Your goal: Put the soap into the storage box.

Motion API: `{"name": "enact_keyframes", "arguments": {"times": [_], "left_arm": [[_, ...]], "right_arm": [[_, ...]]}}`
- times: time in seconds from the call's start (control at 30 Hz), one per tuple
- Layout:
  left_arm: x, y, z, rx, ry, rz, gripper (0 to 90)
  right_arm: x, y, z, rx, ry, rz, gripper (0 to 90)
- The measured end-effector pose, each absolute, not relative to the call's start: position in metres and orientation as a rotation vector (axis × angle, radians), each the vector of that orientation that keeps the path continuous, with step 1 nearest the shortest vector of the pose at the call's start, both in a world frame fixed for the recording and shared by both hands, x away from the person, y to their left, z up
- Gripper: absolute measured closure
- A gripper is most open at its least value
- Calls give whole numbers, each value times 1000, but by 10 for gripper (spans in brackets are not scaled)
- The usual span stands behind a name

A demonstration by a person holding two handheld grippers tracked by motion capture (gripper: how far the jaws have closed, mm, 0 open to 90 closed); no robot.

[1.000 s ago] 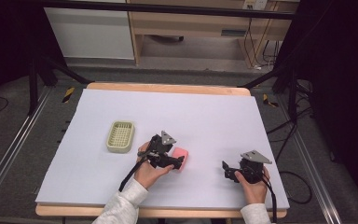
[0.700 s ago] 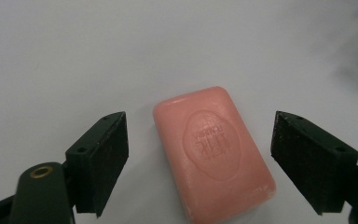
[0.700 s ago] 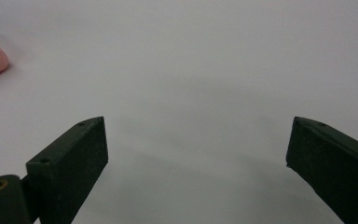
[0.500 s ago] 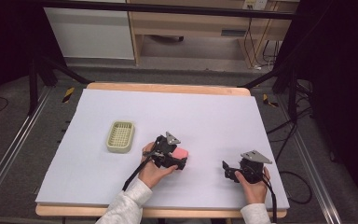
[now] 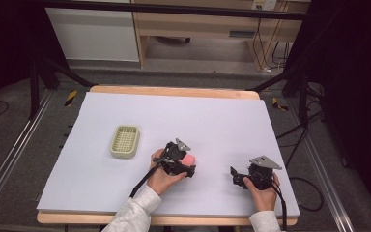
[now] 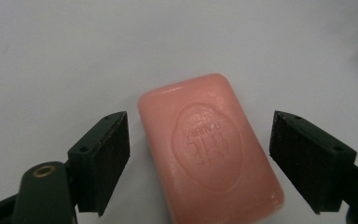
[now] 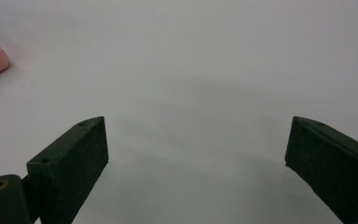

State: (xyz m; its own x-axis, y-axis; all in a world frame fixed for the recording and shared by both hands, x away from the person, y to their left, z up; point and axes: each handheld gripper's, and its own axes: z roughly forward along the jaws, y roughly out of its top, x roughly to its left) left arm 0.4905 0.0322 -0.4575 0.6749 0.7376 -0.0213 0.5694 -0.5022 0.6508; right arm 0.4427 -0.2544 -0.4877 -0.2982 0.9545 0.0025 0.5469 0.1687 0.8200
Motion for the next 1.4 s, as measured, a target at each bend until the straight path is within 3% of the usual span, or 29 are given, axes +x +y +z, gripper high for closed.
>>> {"name": "enact_keyframes", "arguments": {"times": [0.93, 1.17, 1.4], "left_arm": [[493, 25, -468, 2295, 1065, 307, 260], [492, 27, -465, 2299, 1079, 290, 351], [493, 30, -464, 2300, 1084, 266, 369]], "right_arm": [[443, -255, -488, 1418, 1916, 1006, 70], [442, -254, -487, 1426, 1917, 1011, 72], [442, -254, -487, 1427, 1917, 1013, 74]]}}
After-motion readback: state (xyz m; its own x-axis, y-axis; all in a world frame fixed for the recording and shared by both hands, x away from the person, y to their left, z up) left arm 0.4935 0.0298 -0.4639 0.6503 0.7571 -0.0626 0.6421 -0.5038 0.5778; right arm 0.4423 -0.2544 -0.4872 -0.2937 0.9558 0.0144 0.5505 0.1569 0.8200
